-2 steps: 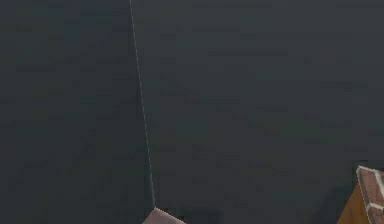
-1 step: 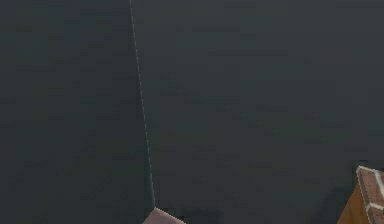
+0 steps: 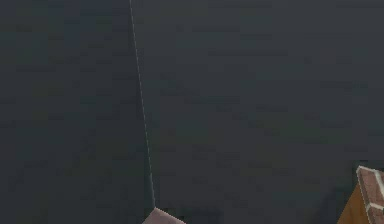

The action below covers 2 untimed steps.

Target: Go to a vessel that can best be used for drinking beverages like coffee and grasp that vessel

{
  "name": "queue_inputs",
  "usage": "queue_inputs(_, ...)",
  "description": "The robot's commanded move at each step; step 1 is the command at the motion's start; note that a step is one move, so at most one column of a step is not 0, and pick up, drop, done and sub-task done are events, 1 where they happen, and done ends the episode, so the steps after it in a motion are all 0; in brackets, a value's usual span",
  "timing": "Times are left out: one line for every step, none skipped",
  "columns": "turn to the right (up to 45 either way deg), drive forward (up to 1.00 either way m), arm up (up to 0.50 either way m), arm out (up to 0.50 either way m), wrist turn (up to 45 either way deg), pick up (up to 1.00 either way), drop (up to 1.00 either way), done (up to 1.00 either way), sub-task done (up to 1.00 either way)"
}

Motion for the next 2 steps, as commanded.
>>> queue_inputs(0.0,0.0,0.1,0.0,0.0,0.0,0.0,0.0,0.0)
queue_inputs(0.0,0.0,0.0,0.0,0.0,0.0,0.0,1.0,0.0)
